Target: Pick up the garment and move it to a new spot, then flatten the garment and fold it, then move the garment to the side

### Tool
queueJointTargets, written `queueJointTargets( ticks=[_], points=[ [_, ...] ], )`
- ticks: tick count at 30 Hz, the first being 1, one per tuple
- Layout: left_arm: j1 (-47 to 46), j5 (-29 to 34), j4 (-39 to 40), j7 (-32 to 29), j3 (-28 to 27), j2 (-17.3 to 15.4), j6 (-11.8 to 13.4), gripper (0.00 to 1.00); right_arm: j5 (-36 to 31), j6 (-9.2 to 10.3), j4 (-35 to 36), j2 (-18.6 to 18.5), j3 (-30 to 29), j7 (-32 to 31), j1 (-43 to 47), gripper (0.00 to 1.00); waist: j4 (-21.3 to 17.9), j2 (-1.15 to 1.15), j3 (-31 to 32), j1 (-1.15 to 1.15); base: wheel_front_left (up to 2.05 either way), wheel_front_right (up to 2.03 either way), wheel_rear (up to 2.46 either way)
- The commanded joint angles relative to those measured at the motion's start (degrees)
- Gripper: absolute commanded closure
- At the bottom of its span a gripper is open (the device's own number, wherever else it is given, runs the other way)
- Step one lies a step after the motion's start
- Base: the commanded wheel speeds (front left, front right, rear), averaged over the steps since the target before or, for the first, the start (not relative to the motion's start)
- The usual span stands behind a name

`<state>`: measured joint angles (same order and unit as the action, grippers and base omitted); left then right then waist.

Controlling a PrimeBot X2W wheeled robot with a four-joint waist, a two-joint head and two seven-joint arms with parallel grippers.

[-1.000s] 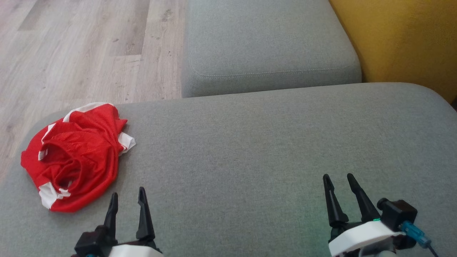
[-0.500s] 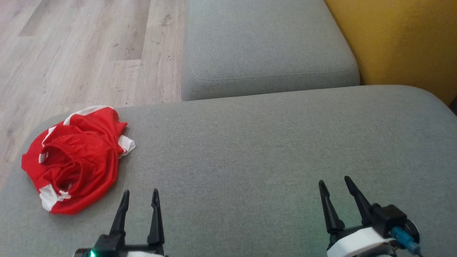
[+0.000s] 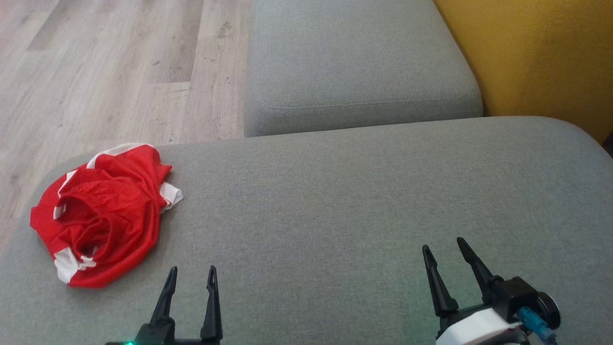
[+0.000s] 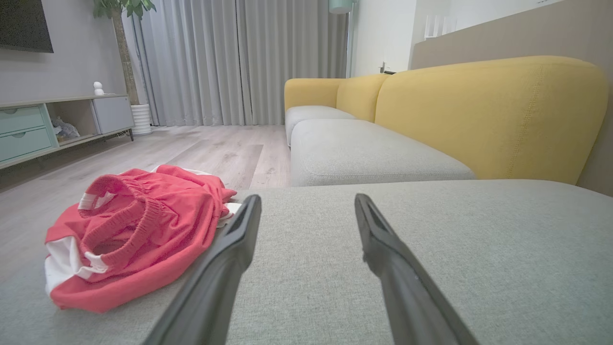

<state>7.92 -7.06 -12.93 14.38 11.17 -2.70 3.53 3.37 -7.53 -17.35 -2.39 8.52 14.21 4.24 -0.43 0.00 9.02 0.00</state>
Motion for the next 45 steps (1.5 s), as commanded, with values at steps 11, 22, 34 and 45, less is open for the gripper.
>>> queueJointTargets(
  ticks=[11, 22, 34, 45],
  points=[
    [-3.23, 0.85, 0.05, 0.62, -1.4, -0.18, 0.0, 0.0, 0.5, 0.04, 1.34, -0.49, 2.48, 0.79, -1.41, 0.0, 5.33, 0.0, -0.38, 0.0, 0.0, 0.0, 0.0],
    [-3.16, 2.97, -0.56, 0.62, -3.12, -0.18, -1.37, 0.0, 1.97, 0.04, 1.42, -0.49, 3.62, 0.79, -0.99, 0.0, 18.91, 0.0, -0.9, 0.0, 0.0, 0.0, 0.0],
    [-2.46, 3.15, 1.56, 0.62, -5.81, -0.18, -0.86, 0.0, 1.74, 0.04, 1.14, -0.49, 5.37, 0.79, -3.49, 0.0, 24.94, 0.0, -3.38, 0.0, 0.0, 0.0, 0.0],
    [-4.92, 5.28, 3.44, 0.62, -7.56, -1.45, -1.77, 0.0, 0.56, 0.04, 1.4, -0.49, 3.23, 0.79, -2.4, 0.0, 25.91, 0.0, -4.57, 0.0, 0.0, 0.0, 0.0]
  ],
)
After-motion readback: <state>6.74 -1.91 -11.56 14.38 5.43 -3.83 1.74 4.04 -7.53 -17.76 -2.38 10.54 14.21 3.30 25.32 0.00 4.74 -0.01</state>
